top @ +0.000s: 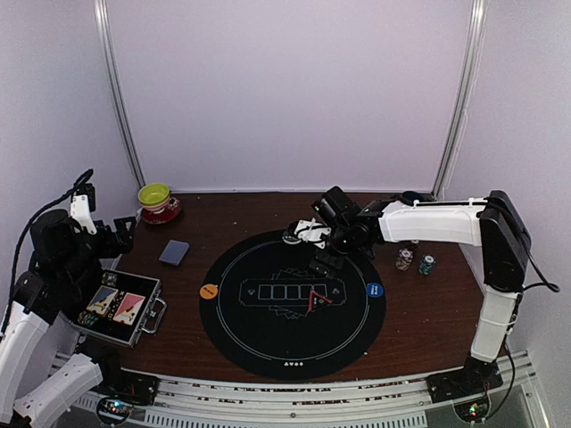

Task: Distribute texas hold em gaming equipment
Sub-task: Move the all-in button to the poker table mat.

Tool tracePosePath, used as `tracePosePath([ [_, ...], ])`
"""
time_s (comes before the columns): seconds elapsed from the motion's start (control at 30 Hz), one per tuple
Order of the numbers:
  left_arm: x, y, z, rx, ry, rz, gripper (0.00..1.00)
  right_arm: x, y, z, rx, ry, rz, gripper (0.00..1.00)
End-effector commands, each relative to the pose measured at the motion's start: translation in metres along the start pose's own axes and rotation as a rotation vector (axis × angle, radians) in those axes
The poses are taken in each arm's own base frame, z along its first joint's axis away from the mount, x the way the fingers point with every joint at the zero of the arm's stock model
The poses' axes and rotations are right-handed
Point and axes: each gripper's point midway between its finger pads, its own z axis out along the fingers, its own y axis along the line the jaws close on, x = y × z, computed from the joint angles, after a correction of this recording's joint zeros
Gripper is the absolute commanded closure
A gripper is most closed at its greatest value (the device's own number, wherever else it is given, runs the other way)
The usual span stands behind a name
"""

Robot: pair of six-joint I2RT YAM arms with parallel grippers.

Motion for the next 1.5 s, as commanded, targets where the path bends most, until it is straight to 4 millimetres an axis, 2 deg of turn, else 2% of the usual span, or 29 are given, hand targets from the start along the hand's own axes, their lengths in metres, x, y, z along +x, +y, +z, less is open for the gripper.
tracePosePath([
  [0.0,-0.007,0.001,-0.001,-0.001,-0.034,-0.009,0.02,0.01,0.001,0.022,0.041,0.044,-0.039,0.0],
  [0.1,-0.006,0.001,-0.001,-0.001,-0.035,-0.009,0.02,0.018,0.007,0.029,0.024,0.069,-0.053,0.0],
  [0.37,-0.007,0.0,-0.001,0.007,-0.034,-0.009,0.02,0.035,0.007,0.043,0.059,0.122,-0.072,0.0],
  [0.57,-0.007,0.0,-0.002,0.007,-0.037,-0.01,0.02,0.048,0.025,0.048,-0.031,0.164,-0.118,0.0],
  [1.13,-0.007,-0.001,-0.001,0.009,-0.033,-0.009,0.02,0.05,0.118,0.017,-0.434,0.144,-0.294,0.01],
  [1.33,-0.006,-0.001,0.0,0.009,-0.031,-0.009,0.02,0.062,0.141,0.001,-0.526,0.192,-0.369,0.02],
  [1.47,-0.007,-0.001,-0.001,0.008,-0.032,-0.009,0.02,0.059,0.154,-0.01,-0.574,0.167,-0.398,0.02],
])
